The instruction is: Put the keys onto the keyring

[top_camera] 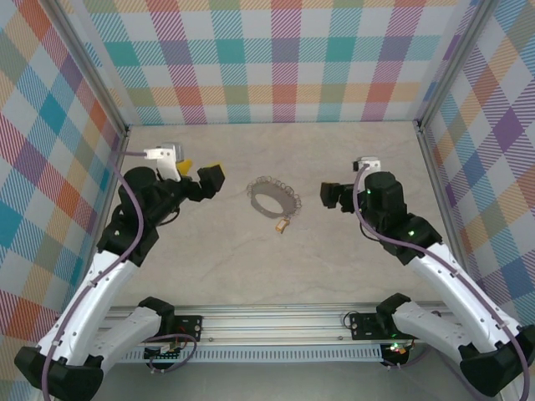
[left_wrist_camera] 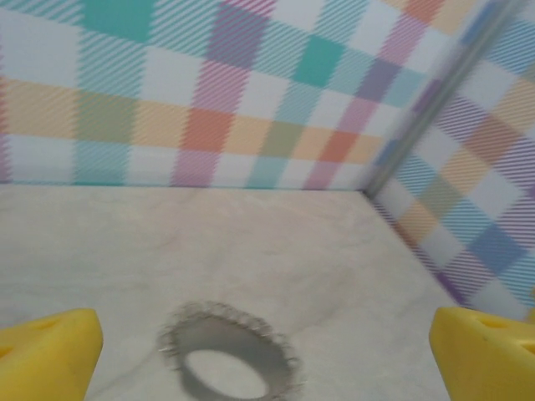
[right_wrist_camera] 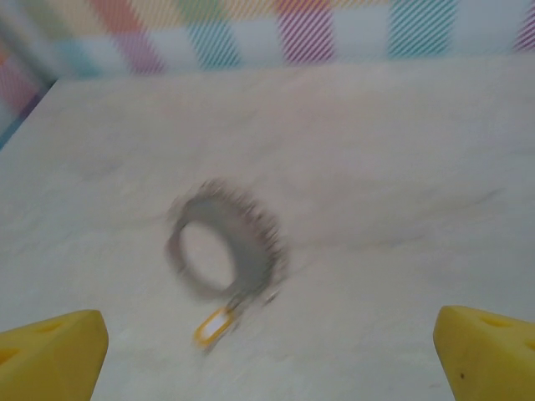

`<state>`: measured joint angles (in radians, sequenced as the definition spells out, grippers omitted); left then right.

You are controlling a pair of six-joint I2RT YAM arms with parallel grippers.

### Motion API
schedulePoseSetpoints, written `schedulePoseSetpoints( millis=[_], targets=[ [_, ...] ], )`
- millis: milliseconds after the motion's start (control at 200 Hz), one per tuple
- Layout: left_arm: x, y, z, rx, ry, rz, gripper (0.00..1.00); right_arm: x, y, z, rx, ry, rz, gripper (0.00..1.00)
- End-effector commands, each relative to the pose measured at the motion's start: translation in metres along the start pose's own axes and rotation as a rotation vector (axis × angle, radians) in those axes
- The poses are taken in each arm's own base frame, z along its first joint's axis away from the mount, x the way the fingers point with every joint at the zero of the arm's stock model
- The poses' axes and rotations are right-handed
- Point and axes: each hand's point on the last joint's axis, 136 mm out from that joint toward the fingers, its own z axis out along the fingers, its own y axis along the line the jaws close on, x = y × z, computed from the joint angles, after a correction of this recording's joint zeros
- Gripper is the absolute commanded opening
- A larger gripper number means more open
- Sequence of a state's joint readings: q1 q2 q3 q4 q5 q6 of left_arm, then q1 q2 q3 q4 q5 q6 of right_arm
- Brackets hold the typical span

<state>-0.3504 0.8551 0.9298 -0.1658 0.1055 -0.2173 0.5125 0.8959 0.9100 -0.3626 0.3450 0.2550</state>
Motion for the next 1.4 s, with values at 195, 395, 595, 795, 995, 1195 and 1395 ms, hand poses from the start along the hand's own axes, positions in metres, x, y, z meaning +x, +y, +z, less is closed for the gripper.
schedulePoseSetpoints(
  millis=[195, 395, 595, 795, 995, 1195, 1395],
  targets=[
    [0.048, 0.106, -0.003, -0.425, -0.113, 0.128, 1.0, 0.016, -0.114, 0.053, 0.402, -0.04, 0.062, 1.0],
    [0.108, 0.161, 0.019, -0.53, -0.053, 0.184, 1.0, 0.062, -0.142, 0.09, 0.499, 0.012, -0.029, 1.0],
    [0.158, 0.192, 0.033, -0.551, -0.014, 0.184, 1.0, 0.09, -0.146, 0.111, 0.459, -0.057, -0.08, 1.0],
    [0.165, 0.201, 0.049, -0.517, 0.021, 0.211, 1.0, 0.098, -0.15, 0.119, 0.406, -0.139, -0.113, 1.0],
    [0.171, 0.214, 0.055, -0.493, 0.019, 0.167, 1.0, 0.106, -0.162, 0.115, 0.359, -0.182, -0.026, 1.0],
    [0.187, 0.221, 0.068, -0.461, 0.06, 0.157, 1.0, 0.109, -0.168, 0.12, 0.289, -0.138, 0.032, 1.0],
    [0.19, 0.23, 0.078, -0.477, 0.121, 0.131, 1.0, 0.118, -0.164, 0.134, 0.221, -0.138, 0.011, 1.0]
  ],
)
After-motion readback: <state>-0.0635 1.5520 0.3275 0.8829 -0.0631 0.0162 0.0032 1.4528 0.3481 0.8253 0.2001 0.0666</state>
